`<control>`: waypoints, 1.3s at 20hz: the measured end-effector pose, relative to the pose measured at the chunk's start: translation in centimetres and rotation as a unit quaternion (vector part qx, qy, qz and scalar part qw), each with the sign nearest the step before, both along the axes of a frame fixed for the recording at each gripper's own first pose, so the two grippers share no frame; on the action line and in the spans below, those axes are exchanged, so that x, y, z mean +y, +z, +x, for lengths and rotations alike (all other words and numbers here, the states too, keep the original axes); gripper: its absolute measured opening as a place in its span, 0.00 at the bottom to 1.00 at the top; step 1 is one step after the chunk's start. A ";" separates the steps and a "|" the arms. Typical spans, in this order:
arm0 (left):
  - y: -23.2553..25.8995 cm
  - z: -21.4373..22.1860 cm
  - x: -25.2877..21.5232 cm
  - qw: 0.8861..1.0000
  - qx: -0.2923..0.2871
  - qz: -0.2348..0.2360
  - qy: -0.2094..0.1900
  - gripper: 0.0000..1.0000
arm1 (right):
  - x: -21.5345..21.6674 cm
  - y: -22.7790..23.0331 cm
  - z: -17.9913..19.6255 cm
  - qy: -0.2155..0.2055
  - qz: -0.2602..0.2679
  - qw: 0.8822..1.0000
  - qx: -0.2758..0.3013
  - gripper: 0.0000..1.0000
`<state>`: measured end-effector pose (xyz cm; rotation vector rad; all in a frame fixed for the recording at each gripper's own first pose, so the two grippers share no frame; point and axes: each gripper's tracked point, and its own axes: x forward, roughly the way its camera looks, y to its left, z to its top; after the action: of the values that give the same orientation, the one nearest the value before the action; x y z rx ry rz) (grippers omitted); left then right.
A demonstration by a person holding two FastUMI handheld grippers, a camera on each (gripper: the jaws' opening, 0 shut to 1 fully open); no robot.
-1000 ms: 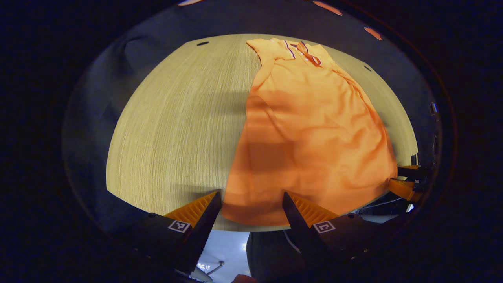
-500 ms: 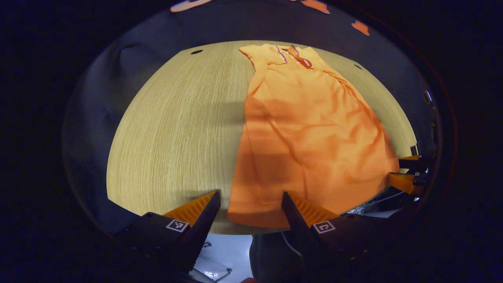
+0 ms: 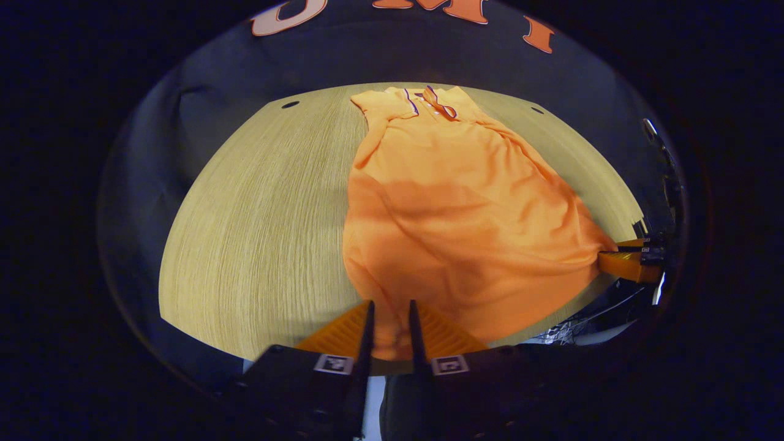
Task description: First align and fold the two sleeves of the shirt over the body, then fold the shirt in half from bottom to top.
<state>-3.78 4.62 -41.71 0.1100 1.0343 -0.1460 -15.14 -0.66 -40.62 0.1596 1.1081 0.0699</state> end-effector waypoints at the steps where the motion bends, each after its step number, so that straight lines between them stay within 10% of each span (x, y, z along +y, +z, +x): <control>1: -0.7 0.3 -0.2 1.000 -0.003 0.004 0.001 0.16 | 0.6 -0.3 0.2 -0.010 0.018 1.000 -0.003 0.21; 2: -0.9 0.8 -0.4 1.000 -0.012 0.008 -0.004 0.07 | 1.1 0.3 0.2 -0.009 0.039 0.999 0.000 0.07; 13: 3.1 4.1 -3.4 0.997 -0.068 -0.035 -0.022 0.01 | 3.2 4.9 4.2 -0.024 0.162 0.985 -0.054 0.06; 26: 9.1 12.0 -2.6 0.991 -0.127 -0.038 0.026 0.01 | -1.3 9.4 9.2 -0.008 0.129 0.986 -0.108 0.06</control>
<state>8.26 2.00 -32.64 0.0310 0.7756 -0.1214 -5.92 -1.96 -31.20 0.3834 0.8774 0.2129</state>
